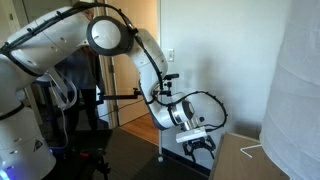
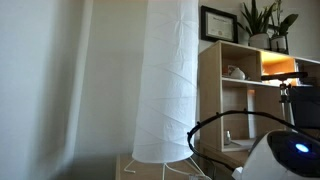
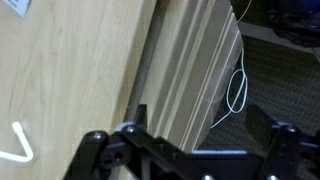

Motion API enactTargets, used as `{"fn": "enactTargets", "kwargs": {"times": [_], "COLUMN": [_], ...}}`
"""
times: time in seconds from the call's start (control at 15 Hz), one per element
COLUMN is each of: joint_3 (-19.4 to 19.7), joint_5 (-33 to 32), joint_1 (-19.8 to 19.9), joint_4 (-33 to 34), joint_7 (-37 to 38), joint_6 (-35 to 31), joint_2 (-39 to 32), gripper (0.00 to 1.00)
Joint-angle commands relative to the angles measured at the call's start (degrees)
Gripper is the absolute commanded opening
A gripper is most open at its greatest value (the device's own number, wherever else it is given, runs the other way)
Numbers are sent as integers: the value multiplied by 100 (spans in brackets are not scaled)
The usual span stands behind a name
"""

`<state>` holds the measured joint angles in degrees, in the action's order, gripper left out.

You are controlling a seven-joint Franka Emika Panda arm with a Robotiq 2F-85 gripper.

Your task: Open the top drawer

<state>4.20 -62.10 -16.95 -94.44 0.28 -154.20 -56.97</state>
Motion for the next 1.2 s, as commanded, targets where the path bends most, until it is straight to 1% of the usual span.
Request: {"fn": "enactTargets", "kwargs": {"times": [0.0,0.2,0.73,0.8,0.93,1.13], "joint_3": [-90,-90,-281,-261,-100,9], "joint_5": [-73,-73,75,68,-53,-126], "joint_1": [74,74,217,195,53,-26], "joint_4": [20,20,492,575,781,945], "joint_7": [18,18,-221,-208,-23,126], "joint_6": [57,58,82,130,213,215], "joint_2": [-1,-1,-393,-451,-585,-707], "gripper": [100,100,100,100,100,100]}}
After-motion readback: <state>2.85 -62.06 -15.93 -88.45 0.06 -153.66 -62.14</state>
